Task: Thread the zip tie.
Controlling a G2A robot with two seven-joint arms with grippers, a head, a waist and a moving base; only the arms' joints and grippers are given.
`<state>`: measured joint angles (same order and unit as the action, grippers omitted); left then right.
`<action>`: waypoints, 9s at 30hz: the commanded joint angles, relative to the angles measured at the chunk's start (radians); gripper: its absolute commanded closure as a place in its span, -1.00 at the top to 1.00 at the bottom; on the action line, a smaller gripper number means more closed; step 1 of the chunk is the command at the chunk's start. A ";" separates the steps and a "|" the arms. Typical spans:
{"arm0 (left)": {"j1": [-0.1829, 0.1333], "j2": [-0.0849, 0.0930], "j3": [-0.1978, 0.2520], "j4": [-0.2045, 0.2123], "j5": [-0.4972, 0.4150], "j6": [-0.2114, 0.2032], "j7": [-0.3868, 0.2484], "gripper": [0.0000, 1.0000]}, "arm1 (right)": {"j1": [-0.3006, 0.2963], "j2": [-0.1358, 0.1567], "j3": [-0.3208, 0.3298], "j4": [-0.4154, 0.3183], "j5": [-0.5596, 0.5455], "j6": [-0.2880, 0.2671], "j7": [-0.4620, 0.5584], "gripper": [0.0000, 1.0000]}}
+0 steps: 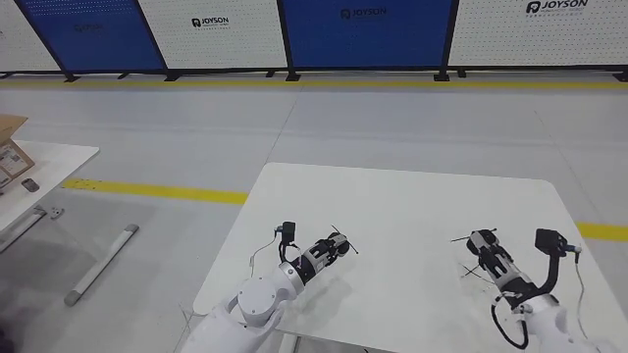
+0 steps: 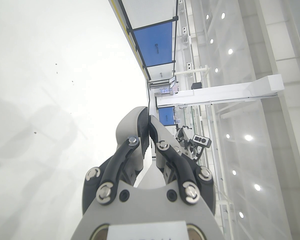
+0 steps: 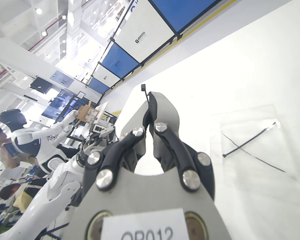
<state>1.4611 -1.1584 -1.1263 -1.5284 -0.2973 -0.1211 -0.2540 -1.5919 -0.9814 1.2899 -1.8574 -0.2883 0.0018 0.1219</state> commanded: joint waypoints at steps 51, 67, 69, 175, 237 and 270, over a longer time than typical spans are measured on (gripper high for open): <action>-0.071 -0.050 0.133 0.032 0.284 -0.039 0.384 -1.00 | 0.006 -0.005 -0.031 0.010 -0.049 0.002 -0.042 -1.00; -0.071 -0.050 0.133 0.032 0.284 -0.039 0.384 -1.00 | 0.118 -0.092 -0.299 0.047 -0.010 0.135 -0.239 -1.00; -0.071 -0.050 0.133 0.032 0.284 -0.039 0.384 -1.00 | 0.118 -0.092 -0.299 0.047 -0.010 0.135 -0.239 -1.00; -0.010 -0.041 0.087 -0.011 0.338 -0.087 0.349 -1.00 | 0.023 -0.164 -0.287 0.083 0.091 -0.015 -0.301 -1.00; -0.003 -0.051 0.106 -0.037 0.342 -0.114 0.373 -1.00 | 0.089 -0.298 -0.480 0.245 0.173 -0.125 -0.621 -1.00; 0.001 -0.079 0.158 -0.037 0.396 -0.039 0.542 -1.00 | 0.061 -0.293 -0.379 0.142 0.182 0.044 -0.484 -1.00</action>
<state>1.4619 -1.2375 -0.9688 -1.5651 0.0991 -0.1580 0.2919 -1.5305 -1.2747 0.9104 -1.7153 -0.1061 0.0462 -0.3621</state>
